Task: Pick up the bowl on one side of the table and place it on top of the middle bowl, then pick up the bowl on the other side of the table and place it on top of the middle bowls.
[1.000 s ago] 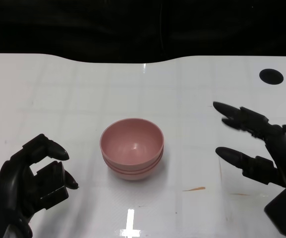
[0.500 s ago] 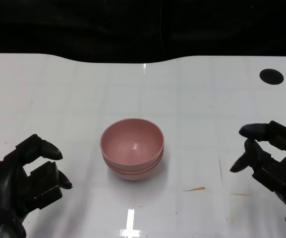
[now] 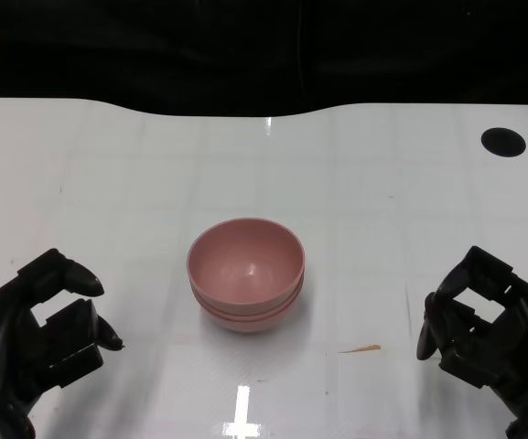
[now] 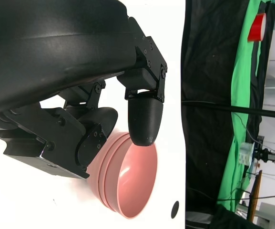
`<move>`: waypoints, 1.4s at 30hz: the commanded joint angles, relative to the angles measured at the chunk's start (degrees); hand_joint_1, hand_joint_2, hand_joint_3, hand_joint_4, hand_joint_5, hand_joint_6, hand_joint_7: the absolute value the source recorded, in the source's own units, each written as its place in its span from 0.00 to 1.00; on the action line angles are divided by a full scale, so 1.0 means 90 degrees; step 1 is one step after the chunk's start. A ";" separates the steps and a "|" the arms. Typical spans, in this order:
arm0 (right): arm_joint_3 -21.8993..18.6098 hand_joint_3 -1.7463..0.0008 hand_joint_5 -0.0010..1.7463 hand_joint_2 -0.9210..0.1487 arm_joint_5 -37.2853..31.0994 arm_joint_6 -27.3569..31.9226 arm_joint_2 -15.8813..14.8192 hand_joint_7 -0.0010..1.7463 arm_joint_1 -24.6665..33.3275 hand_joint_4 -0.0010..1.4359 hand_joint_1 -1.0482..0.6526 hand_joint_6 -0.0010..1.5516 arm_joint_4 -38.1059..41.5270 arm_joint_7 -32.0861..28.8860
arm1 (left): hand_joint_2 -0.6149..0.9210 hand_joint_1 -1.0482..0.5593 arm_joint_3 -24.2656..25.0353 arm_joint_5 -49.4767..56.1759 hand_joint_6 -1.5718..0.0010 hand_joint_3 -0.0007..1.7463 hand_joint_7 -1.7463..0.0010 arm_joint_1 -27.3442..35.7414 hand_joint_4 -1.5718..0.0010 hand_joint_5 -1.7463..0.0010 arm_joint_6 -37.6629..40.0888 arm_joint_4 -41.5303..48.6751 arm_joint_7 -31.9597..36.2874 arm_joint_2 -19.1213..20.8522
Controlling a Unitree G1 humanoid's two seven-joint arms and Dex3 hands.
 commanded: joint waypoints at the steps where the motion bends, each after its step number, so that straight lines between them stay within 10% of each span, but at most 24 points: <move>1: -0.0102 0.41 1.00 0.35 0.0047 -0.0098 -0.0043 0.95 -0.0041 0.61 0.50 0.41 0.0064 0.0084 | 0.83 0.66 0.0074 -0.0004 0.63 0.71 0.00 -0.0058 0.53 0.00 -0.0099 0.0048 -0.0053 0.0120; 42: -0.0223 0.43 1.00 0.31 0.0134 -0.0299 0.0038 0.90 -0.0050 0.60 0.52 0.45 0.0215 0.0300 | 0.82 0.67 0.0016 0.0064 0.62 0.71 0.00 0.0018 0.53 0.00 -0.0094 -0.0029 -0.0030 0.0115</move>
